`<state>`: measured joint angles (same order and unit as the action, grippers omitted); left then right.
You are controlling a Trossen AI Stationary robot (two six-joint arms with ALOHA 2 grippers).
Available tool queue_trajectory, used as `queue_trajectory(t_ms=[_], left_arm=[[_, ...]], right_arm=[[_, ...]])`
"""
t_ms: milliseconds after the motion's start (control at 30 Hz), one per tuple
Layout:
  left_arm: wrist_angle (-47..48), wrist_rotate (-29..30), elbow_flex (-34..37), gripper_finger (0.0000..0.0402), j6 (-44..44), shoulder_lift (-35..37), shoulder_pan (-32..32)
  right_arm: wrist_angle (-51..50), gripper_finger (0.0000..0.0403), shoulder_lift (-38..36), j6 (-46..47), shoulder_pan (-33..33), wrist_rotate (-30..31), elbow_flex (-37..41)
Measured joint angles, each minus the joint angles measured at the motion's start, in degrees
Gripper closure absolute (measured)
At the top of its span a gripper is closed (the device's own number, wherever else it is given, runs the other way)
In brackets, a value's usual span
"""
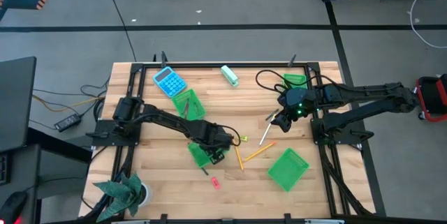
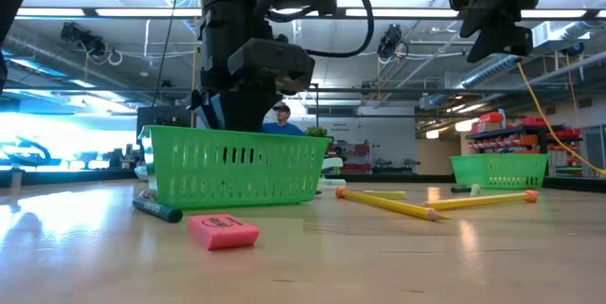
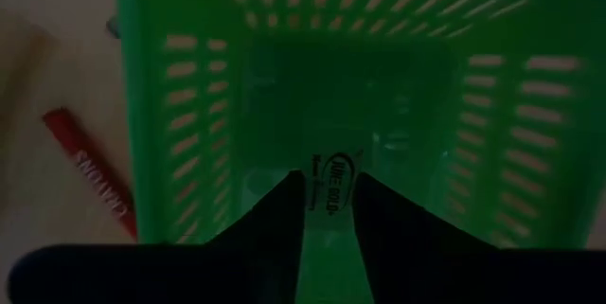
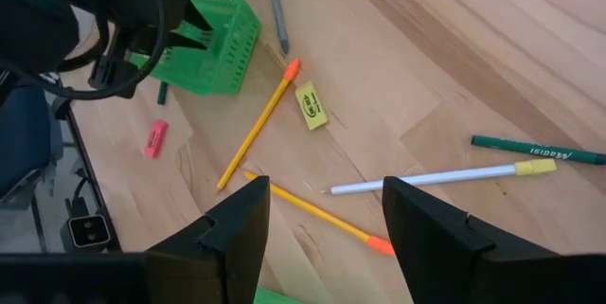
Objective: Sort crayons/erasers/pens/pencils in bins
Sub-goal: Put the green eraser into the bottom left green bin, then put the yellow eraser into the bottom left green bin
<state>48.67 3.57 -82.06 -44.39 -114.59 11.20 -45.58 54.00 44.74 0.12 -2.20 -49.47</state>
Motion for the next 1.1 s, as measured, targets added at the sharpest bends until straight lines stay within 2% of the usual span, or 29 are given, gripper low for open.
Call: queue_trajectory(t_ms=[267,633,833,1100], left_arm=[[-0.8,0.35,0.0,0.0279,-0.68,0.01,-0.15],[2.49,0.24,-0.96,0.0202,-2.91,0.25,-0.15],[8.58,1.73,-7.8,0.0187,0.09,0.71,-0.13],[17.2,7.22,-20.29,0.0207,3.43,0.71,-0.1]], right_arm=[[0.17,0.0192,0.02,0.3,0.0,0.02,0.0],[0.29,0.0192,0.0,1.66,0.02,0.02,0.0],[0.68,0.0192,0.0,-2.63,0.02,0.28,0.0],[1.6,0.0192,1.04,-8.97,0.09,0.24,-0.02]])
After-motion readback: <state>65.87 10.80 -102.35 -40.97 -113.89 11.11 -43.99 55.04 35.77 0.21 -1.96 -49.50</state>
